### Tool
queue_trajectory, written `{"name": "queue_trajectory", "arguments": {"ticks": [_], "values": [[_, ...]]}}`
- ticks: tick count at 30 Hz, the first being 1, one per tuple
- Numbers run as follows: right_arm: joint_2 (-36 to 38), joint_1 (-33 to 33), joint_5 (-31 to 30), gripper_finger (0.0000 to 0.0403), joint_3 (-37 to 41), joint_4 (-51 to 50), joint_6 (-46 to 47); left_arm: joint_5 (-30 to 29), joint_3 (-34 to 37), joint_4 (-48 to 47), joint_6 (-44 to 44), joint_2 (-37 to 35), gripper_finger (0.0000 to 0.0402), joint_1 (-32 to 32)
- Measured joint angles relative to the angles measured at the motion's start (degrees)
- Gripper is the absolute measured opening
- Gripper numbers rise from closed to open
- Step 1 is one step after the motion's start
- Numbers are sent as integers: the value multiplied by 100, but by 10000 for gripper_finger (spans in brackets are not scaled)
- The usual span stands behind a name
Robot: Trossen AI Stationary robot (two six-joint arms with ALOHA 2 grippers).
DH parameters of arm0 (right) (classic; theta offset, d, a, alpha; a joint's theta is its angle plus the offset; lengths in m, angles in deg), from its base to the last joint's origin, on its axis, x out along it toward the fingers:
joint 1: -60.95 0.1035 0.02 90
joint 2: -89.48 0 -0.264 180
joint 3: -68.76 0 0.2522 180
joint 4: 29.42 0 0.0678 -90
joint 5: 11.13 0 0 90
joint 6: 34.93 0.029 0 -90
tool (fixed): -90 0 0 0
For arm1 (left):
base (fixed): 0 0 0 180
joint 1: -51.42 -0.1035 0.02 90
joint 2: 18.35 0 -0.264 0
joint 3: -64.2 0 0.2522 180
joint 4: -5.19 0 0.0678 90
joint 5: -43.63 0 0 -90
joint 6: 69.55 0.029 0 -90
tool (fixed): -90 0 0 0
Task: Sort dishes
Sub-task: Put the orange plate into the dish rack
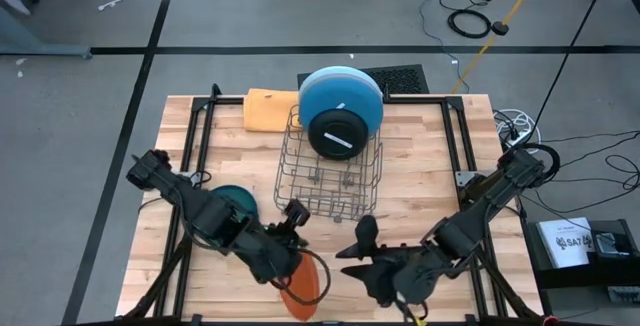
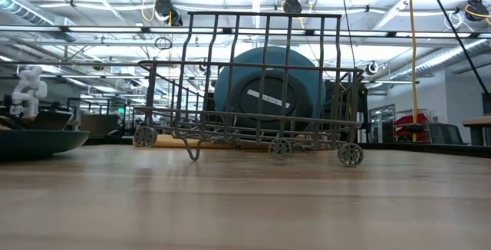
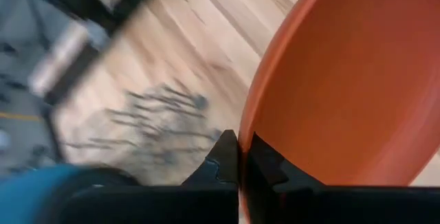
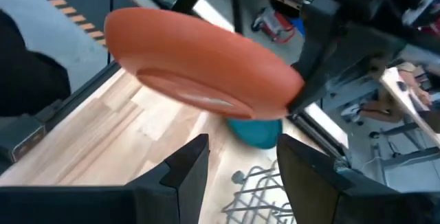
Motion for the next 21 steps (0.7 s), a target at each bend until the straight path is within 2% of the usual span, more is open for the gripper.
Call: {"name": "queue_trajectory", "arguments": {"ticks": [6, 12, 15, 21], "values": [[335, 71, -196, 167, 0, -54, -23, -437, -799, 449, 1204, 2, 0, -288], [497, 133, -429, 167, 0, -77, -151, -407, -1264, 1169, 2166, 0, 0, -817], [504, 144, -451, 167, 0, -135, -154, 12, -1350, 1248, 2451, 4, 0, -1095], [504, 144, -384, 167, 0, -385, -156, 1816, -1362, 1206, 2213, 9, 0, -1936]]}}
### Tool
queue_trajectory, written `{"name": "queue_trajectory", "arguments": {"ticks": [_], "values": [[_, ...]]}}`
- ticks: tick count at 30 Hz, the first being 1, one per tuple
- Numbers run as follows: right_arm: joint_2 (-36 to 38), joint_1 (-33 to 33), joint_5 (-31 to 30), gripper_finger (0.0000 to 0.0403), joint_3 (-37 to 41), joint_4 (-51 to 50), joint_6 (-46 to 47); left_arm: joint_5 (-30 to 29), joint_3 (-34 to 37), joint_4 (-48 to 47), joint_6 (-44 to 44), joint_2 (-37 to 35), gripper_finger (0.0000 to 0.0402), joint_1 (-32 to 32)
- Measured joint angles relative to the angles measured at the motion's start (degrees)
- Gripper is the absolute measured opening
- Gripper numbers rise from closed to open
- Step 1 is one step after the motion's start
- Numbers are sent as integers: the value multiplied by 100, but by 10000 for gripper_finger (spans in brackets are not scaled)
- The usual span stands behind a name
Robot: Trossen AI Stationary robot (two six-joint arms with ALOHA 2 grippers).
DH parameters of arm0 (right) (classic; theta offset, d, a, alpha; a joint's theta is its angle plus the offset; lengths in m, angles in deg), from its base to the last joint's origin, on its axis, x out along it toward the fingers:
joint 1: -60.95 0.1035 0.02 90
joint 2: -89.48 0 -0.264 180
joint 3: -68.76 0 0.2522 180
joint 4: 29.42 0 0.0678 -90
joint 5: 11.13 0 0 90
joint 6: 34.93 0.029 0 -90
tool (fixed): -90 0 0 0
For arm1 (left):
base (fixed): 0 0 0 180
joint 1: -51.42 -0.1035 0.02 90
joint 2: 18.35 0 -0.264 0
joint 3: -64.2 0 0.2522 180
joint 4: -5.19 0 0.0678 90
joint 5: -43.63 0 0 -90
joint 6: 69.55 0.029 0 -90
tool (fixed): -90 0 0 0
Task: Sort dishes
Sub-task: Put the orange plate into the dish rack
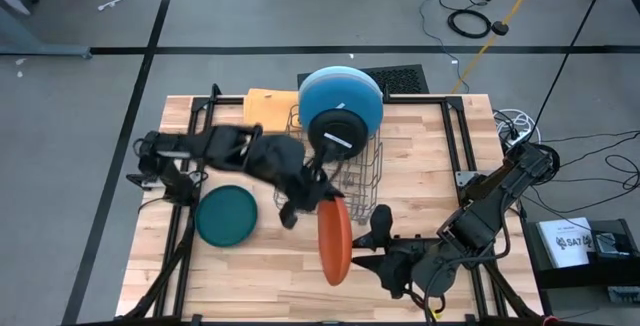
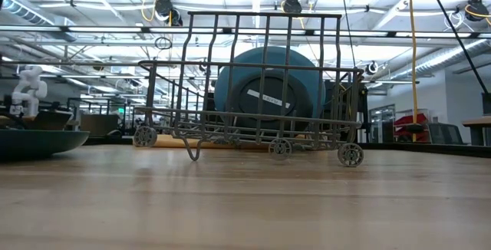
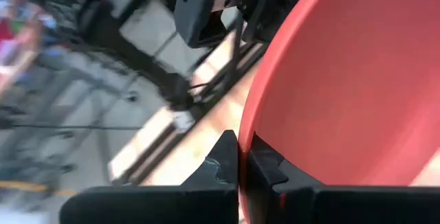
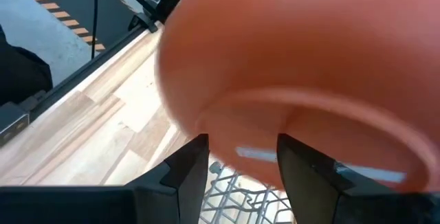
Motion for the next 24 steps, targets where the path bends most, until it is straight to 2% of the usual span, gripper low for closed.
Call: {"name": "queue_trajectory", "arguments": {"ticks": [6, 11, 14, 18, 24], "values": [[-9, 0, -90, 167, 0, -23, -65, 1849, -2, -275, -366, 2, 0, -1019], [-9, 0, -755, 167, 0, -4, -613, 3220, -2, -401, -702, 2, 0, -1857], [-9, -63, -798, 167, 0, 109, -911, 3937, -11, -455, -766, 57, 0, -2286], [-9, -135, -855, 167, 0, 243, -1346, 4462, -11, -507, -1237, 191, 0, -2707], [32, -193, -1652, 168, 2, 714, -2414, 4602, -9, -1787, -1372, 468, 0, -3215]]}}
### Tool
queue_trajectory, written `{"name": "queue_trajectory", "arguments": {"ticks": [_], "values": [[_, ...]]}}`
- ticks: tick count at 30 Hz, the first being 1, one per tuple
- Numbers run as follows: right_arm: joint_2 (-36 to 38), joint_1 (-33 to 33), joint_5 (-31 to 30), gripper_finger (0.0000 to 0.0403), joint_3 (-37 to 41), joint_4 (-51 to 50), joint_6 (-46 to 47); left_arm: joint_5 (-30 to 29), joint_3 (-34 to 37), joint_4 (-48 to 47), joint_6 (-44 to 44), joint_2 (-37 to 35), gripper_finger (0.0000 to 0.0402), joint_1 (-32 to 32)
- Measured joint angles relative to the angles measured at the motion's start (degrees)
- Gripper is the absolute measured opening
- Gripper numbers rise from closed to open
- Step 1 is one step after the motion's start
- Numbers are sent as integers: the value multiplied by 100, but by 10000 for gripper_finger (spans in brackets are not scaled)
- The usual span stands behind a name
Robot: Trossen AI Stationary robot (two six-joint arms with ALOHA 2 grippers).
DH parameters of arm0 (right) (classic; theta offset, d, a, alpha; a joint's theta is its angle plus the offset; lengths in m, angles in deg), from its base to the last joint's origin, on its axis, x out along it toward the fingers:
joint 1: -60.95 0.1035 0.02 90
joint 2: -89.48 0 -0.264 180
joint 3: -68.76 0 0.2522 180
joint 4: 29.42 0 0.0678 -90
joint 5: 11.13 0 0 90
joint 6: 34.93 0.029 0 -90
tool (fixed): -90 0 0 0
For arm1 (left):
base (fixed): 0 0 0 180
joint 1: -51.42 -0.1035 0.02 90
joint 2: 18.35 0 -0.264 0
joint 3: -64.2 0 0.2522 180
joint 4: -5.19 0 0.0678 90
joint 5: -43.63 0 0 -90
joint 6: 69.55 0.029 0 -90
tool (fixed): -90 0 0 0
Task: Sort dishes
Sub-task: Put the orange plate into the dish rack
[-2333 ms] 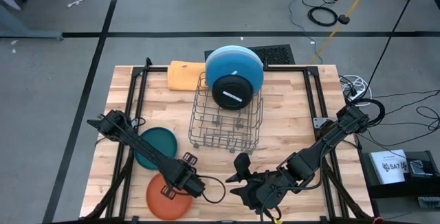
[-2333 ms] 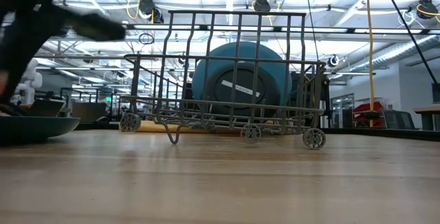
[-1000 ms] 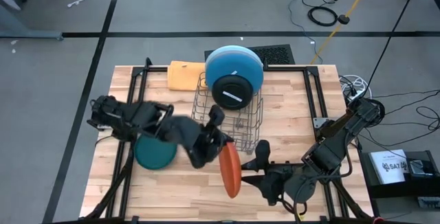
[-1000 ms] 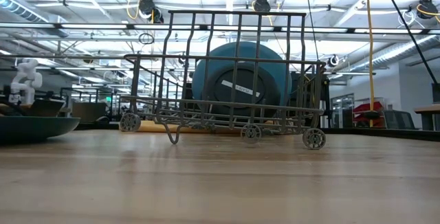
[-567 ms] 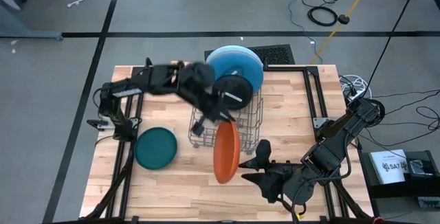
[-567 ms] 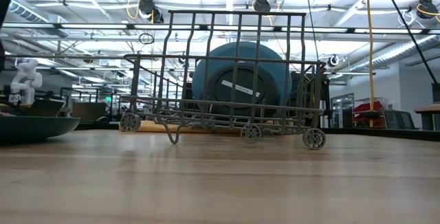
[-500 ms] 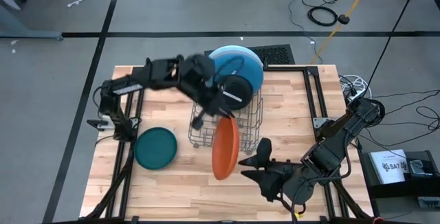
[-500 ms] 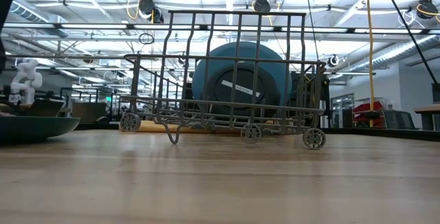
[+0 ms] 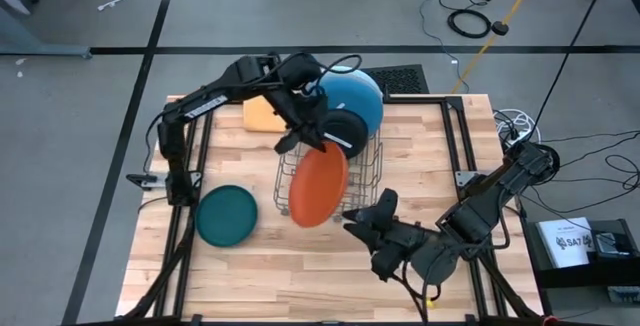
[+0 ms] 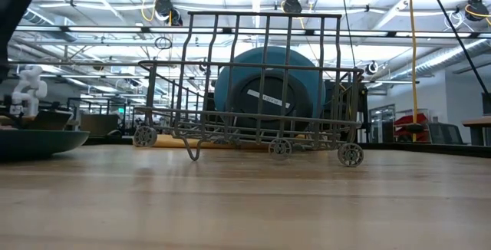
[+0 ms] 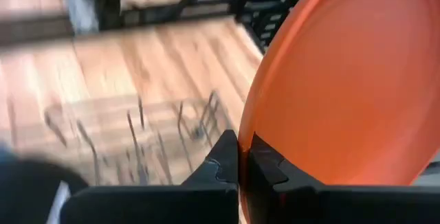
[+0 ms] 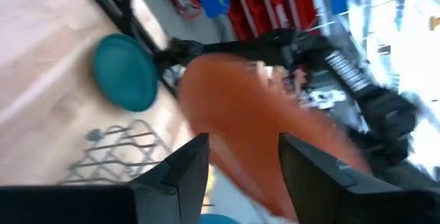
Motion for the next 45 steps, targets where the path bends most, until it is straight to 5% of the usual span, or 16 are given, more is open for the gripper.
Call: {"name": "queue_trajectory", "arguments": {"ticks": [8, 18, 27, 35, 45], "values": [[48, -240, -138, 216, 0, 524, -1207, -6, 0, -1141, -414, 425, 0, -614], [48, -1174, 915, 258, 2, -1190, 81, -84, 7, -1343, -704, 721, 0, -716], [48, -1616, 1350, 191, 2, -1623, 188, -80, 7, -1398, -631, 723, 0, -676], [33, -1649, 1802, 24, 14, -1767, 154, -19, 7, -1304, 67, 719, 3, -558], [61, -1671, 2009, 13, 4, -2143, 721, -708, -156, 219, 406, 23, 113, -517]]}}
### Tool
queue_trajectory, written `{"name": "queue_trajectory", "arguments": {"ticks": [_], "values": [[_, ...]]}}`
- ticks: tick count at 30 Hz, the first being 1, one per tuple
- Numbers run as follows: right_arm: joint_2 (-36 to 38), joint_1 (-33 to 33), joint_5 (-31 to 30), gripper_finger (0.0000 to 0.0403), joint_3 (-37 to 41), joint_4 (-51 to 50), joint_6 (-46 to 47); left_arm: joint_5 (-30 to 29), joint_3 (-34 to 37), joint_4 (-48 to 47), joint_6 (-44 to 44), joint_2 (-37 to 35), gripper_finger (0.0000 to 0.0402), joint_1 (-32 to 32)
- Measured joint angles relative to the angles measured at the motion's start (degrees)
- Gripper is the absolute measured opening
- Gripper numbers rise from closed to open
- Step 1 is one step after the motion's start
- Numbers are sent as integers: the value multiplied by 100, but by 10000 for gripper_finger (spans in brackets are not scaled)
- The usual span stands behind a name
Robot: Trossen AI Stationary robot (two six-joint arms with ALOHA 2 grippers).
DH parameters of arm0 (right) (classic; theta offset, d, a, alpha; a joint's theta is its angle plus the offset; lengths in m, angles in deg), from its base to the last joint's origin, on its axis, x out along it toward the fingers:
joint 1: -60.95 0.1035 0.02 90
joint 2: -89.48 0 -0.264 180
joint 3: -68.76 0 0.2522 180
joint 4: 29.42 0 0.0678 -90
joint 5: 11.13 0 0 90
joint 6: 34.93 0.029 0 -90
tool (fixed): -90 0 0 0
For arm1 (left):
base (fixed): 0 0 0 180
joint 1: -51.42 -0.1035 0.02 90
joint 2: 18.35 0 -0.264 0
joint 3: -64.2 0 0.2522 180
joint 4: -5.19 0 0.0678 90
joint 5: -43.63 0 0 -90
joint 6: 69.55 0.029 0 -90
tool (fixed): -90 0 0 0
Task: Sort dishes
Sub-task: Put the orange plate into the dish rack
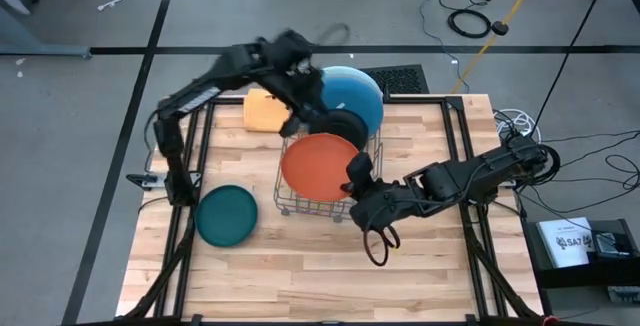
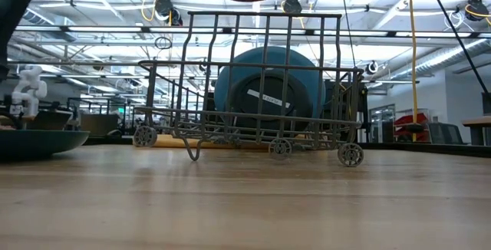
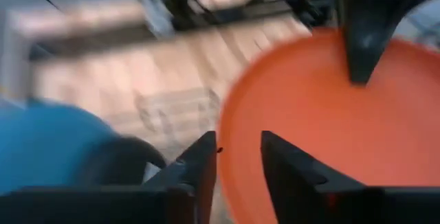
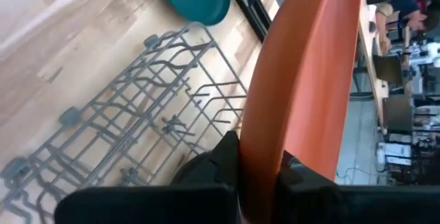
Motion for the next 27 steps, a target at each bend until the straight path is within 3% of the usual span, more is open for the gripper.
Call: {"name": "queue_trajectory", "arguments": {"ticks": [6, 8, 11, 19, 27], "values": [[25, -155, 163, 13, 0, -85, 114, -1083, -63, 1209, -311, -887, 161, -26], [25, -334, 376, 13, 0, -83, 149, -1420, -69, 1590, -694, -1205, 162, -24], [25, -760, 990, 13, 0, -80, 284, -1467, -69, 1972, -1071, -1658, 163, 19], [220, -2224, 3257, 13, -1, 250, 854, -1409, -74, 1958, -1090, -2531, 163, 594], [239, -4073, 6419, 13, -8, -751, 1501, -1821, -69, 994, -968, -2692, 163, 924]]}}
